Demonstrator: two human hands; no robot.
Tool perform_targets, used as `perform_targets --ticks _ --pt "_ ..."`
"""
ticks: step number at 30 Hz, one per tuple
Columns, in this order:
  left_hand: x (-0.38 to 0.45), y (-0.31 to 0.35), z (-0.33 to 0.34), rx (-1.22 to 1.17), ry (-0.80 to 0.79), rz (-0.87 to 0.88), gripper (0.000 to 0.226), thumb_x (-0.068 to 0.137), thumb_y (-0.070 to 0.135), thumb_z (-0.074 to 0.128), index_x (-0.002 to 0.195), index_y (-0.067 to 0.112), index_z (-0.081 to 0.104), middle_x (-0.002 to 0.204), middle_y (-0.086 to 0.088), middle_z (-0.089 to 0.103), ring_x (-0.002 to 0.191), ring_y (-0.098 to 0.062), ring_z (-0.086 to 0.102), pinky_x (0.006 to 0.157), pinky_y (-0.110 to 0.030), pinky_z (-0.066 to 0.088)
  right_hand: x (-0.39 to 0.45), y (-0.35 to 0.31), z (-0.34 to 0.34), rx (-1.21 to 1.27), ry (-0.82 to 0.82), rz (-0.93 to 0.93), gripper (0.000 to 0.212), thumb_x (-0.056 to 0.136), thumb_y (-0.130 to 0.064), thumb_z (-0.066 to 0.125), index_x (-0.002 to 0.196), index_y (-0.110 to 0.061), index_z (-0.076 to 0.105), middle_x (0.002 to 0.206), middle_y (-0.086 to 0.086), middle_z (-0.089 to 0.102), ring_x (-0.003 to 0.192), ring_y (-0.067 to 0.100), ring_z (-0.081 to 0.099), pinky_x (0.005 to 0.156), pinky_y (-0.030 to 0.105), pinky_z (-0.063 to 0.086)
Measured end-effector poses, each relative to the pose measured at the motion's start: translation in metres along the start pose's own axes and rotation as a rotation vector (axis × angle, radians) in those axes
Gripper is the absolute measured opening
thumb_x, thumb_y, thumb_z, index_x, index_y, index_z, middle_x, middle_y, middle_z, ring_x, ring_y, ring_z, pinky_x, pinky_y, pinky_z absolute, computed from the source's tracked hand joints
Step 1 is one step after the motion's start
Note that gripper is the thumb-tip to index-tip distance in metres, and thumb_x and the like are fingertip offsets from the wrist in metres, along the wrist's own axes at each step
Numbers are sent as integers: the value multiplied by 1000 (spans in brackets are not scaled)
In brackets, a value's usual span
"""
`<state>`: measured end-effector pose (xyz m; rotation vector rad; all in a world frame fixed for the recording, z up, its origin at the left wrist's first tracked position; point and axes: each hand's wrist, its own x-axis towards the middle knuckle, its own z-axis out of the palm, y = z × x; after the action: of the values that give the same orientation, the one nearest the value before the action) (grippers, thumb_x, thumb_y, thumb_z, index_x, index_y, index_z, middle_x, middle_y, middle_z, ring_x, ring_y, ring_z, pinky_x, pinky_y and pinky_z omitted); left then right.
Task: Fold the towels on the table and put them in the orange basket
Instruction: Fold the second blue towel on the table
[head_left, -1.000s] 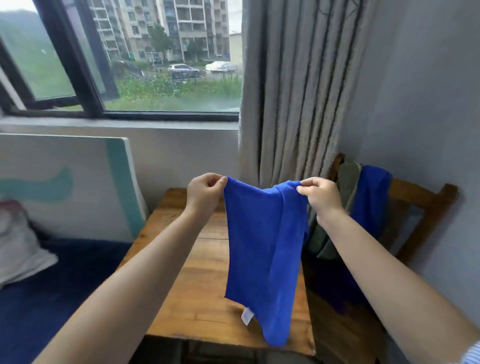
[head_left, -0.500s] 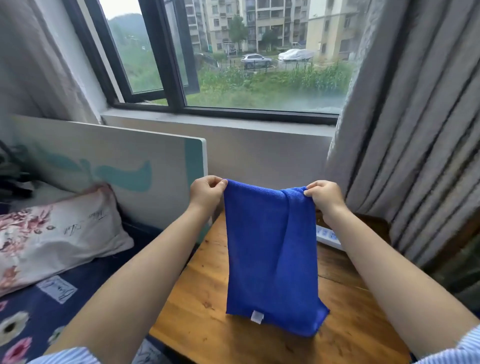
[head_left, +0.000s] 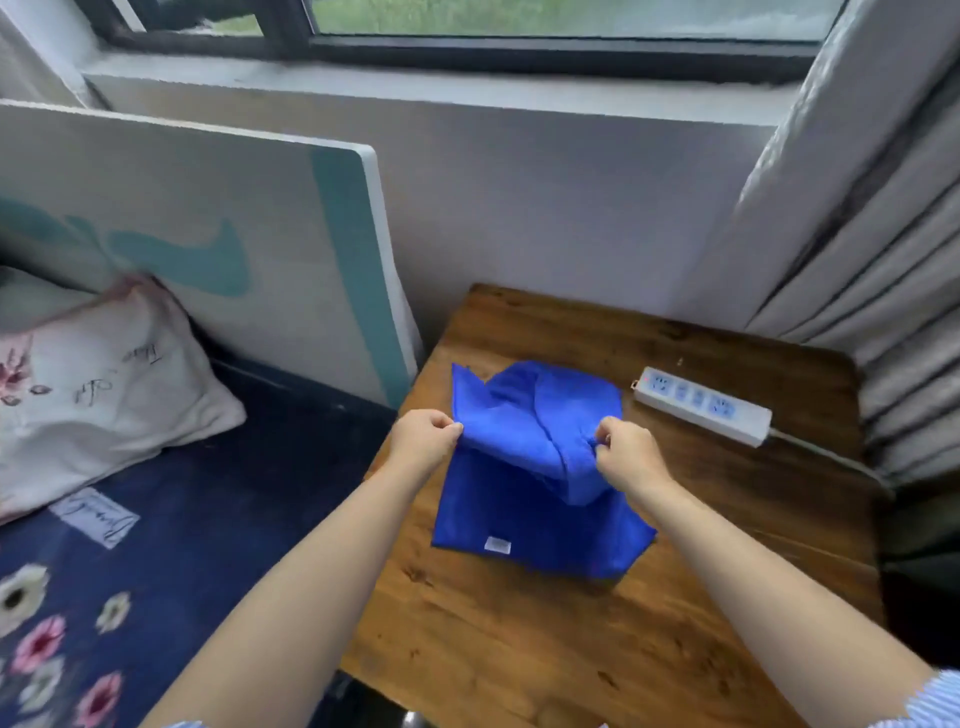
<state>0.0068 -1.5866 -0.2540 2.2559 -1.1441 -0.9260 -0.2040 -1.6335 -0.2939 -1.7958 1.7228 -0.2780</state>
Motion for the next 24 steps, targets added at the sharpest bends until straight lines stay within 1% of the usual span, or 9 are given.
perform_targets --ticks 4,7,9,11,14,16,19,21,24 --pt "2 -36 38 164 -153 -117 26 89 15 55 63 13 54 66 -8 53 76 -21 49 58 -27 34 -20 35 53 -104 -163 50 15 82 0 45 80 -7 58 104 22 61 101 35 56 80 35 41" --pt "4 -57 56 283 -284 -183 36 90 17 55 55 16 48 63 -6 53 82 -27 54 60 -27 36 -35 51 77 -90 -243 121 32 85 -8 49 59 -21 34 93 16 57 101 31 56 72 29 32" --pt "5 -68 64 333 -332 -203 42 90 16 55 50 17 41 64 -6 54 86 -29 57 60 -28 39 -42 53 81 -59 -165 128 17 85 -13 54 70 -17 47 88 11 53 99 31 55 74 31 32" --pt "7 -76 69 350 -341 -220 44 89 15 54 49 16 37 56 -3 44 76 -25 48 49 -23 30 -46 52 86 -106 63 69 7 78 -9 65 83 -6 60 85 13 59 88 33 58 73 36 40" --pt "11 -85 73 289 -322 -274 40 87 16 55 50 16 39 55 -1 41 73 -22 46 49 -24 30 -55 50 97 -271 264 -164 11 55 -7 70 64 -9 63 64 6 57 66 25 53 57 36 45" --pt "14 -89 73 225 -317 -279 32 87 19 57 57 14 49 66 -6 58 81 -27 54 62 -28 40 -59 48 106 -408 236 -228 22 46 -14 83 56 -13 63 61 3 56 65 20 48 62 33 39" --pt "19 -93 73 135 -272 -258 15 88 18 58 85 7 68 102 -13 69 103 -29 60 83 -28 45 -63 40 114 -496 95 -90 44 27 -36 91 53 -16 63 60 0 57 54 21 56 60 32 40" --pt "22 -97 73 105 -256 -235 14 87 14 58 83 6 67 102 -15 69 102 -29 61 77 -27 42 -61 33 117 -516 57 0 51 22 -42 91 54 -15 62 60 1 56 52 21 56 52 30 45" --pt "28 -107 72 70 -249 -237 28 87 13 57 60 14 53 80 -11 63 84 -26 55 65 -24 34 -56 31 124 -541 84 74 55 17 -42 90 51 -13 59 56 3 55 50 23 55 52 31 42"
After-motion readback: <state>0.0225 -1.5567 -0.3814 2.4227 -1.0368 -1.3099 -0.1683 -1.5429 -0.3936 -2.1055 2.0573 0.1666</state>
